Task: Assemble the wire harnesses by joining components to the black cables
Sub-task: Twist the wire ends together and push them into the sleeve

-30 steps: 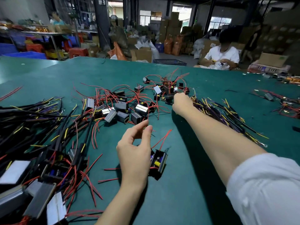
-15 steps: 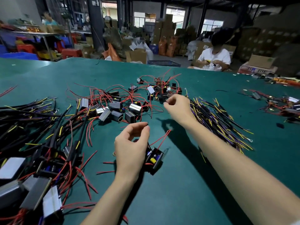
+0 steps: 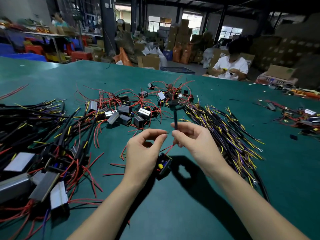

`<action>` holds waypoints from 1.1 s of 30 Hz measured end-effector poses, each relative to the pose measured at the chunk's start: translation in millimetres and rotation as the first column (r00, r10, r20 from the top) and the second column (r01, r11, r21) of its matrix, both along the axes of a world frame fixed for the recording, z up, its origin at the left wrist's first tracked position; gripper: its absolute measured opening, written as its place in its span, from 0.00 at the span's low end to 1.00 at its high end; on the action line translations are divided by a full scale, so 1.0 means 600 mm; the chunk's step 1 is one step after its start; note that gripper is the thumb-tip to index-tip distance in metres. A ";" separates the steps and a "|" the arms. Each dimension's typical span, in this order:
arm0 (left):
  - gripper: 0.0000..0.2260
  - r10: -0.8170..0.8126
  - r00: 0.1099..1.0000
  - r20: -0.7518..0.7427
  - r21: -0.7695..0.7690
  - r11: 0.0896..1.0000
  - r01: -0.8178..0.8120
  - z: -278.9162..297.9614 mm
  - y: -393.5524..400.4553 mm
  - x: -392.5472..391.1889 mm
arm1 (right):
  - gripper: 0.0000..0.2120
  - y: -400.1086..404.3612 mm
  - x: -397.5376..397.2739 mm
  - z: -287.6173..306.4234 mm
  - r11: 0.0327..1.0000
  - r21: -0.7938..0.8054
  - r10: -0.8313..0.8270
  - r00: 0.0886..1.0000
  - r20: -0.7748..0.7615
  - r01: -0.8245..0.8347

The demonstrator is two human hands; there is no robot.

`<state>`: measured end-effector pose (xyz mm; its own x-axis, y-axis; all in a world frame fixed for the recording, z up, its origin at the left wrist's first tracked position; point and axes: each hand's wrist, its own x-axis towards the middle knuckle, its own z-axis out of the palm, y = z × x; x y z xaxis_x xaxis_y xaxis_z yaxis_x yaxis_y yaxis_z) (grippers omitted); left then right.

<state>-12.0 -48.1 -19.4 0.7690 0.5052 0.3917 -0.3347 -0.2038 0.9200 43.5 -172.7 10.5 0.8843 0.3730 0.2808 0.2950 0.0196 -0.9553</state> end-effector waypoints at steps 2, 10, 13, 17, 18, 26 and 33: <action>0.08 0.005 1.000 -0.001 0.031 1.000 -0.005 0.001 -0.003 -0.001 | 0.06 0.000 0.001 -0.002 1.000 -0.030 0.006 1.000 0.016 -0.006; 0.07 0.033 0.999 -0.006 0.114 0.993 -0.032 -0.001 -0.005 -0.003 | 0.04 -0.006 0.004 -0.009 0.998 -0.028 0.058 0.998 0.040 -0.057; 0.08 0.023 1.000 0.019 0.158 0.987 -0.026 0.000 -0.007 -0.003 | 0.04 -0.005 0.002 -0.008 0.997 -0.022 0.072 0.996 0.059 -0.071; 0.11 0.051 0.997 0.057 0.188 0.980 -0.061 0.001 -0.005 -0.005 | 0.05 -0.005 0.001 -0.006 0.996 -0.022 0.087 0.995 0.056 -0.086; 0.12 0.055 0.996 0.064 0.200 0.977 -0.066 0.000 -0.005 -0.005 | 0.06 -0.006 0.001 -0.006 0.996 -0.029 0.089 0.995 0.053 -0.088; 0.06 0.111 0.986 0.124 0.335 0.931 -0.147 -0.006 -0.003 -0.002 | 0.07 0.007 0.000 -0.012 0.996 -0.052 -0.069 0.997 0.041 0.071; 0.05 0.132 0.976 0.176 0.423 0.885 -0.196 -0.005 -0.001 -0.005 | 0.08 0.000 0.005 -0.006 0.999 -0.053 0.005 0.996 -0.093 -0.010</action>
